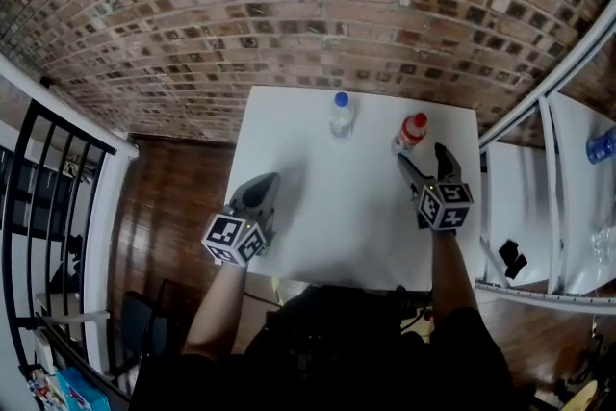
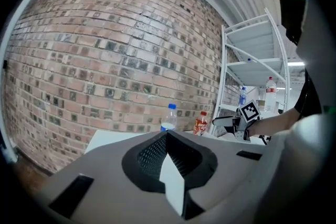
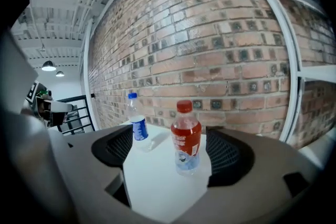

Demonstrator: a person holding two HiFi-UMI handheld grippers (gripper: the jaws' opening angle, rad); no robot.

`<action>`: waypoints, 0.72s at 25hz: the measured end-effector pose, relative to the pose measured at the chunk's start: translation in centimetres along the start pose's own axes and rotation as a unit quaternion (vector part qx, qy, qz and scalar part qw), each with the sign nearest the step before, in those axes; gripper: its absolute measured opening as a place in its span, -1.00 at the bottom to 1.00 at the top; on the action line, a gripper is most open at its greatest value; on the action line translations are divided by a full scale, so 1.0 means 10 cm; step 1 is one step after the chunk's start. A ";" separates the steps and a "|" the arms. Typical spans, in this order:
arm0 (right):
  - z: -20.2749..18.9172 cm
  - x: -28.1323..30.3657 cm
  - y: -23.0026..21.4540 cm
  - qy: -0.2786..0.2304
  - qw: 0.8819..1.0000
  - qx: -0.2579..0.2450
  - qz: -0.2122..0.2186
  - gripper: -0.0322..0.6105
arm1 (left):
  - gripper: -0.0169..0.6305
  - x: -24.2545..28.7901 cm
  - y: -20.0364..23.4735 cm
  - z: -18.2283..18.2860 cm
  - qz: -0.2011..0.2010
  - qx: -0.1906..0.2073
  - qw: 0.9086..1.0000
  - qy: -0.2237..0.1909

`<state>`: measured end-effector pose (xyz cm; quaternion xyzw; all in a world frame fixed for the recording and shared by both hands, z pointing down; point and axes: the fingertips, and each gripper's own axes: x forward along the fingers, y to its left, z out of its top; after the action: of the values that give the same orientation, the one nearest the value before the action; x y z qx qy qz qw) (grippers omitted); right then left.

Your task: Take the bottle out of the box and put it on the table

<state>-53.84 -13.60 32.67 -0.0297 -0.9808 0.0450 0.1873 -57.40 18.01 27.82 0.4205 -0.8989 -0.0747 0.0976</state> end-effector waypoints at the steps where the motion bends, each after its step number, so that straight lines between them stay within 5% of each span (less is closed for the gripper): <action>1: 0.07 -0.10 0.05 -0.012 1.000 0.001 -0.001 0.48 | -0.94 -0.01 -0.04 0.06 -0.009 0.004 1.000 -0.005; 11: 0.43 -1.25 0.58 -0.112 0.993 0.032 -0.013 0.31 | -0.94 -0.15 -0.72 0.56 -0.123 0.020 0.989 -0.077; 16: 0.45 -1.91 0.82 -0.159 0.986 0.039 -0.041 -0.31 | -0.94 -0.37 -1.03 0.54 -0.163 0.017 0.983 -0.079; 18: 0.43 -2.11 0.84 -0.179 0.981 0.050 -0.053 -0.36 | -0.94 -0.44 -1.13 0.53 -0.176 0.019 0.981 -0.078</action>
<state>-35.46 -7.13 20.14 0.0400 -0.9952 0.0884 0.0119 -47.52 14.55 19.79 0.5669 -0.8169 -0.1065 0.0041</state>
